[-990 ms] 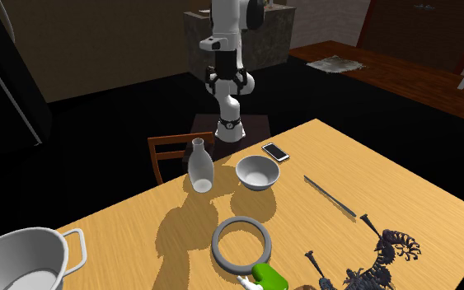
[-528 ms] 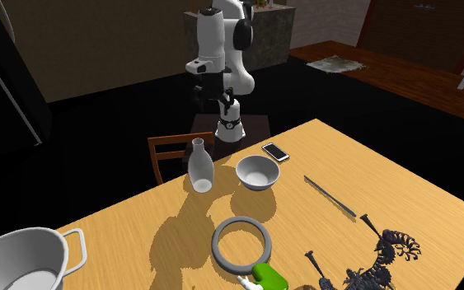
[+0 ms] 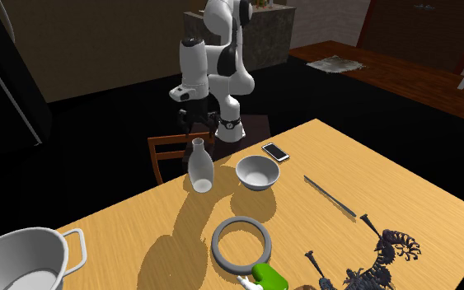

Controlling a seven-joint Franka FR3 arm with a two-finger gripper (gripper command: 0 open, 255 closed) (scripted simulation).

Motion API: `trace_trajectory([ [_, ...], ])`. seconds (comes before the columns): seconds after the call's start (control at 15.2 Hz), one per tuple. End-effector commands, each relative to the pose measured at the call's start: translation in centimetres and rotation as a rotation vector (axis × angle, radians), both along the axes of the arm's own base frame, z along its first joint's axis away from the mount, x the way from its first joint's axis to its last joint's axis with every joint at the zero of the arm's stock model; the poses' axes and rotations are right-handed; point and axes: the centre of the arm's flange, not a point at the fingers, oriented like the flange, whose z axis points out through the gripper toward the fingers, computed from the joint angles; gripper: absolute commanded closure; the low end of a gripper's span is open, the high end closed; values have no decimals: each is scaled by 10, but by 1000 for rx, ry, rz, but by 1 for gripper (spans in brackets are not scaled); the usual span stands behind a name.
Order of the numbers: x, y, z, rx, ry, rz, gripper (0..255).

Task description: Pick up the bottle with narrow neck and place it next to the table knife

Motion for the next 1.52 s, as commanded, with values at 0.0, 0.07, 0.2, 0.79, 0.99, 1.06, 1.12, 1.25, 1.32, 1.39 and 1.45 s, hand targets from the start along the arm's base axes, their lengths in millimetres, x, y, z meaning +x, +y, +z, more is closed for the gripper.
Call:
trace_trajectory([
  [0.0, 2, -2, -12, -1, -1, 1, 0],
  [0.07, 3, -2, -18, -1, -1, 1, 0],
  [0.2, 4, -2, -28, -1, -1, 1, 0],
  [0.79, 5, -2, -42, -1, -1, 1, 0],
  [0.99, 5, -2, -42, -1, -1, 1, 255],
  [1.06, 5, -2, -42, -1, -1, 1, 255],
  [1.12, 5, -2, -42, -1, -1, 1, 255],
  [1.25, 5, -2, -42, -1, -1, 1, 255],
  [1.32, 5, -2, -42, -1, -1, 1, 255],
  [1.39, 5, -2, -42, -1, -1, 1, 255],
  [1.45, 5, -2, -42, -1, -1, 1, 255],
])
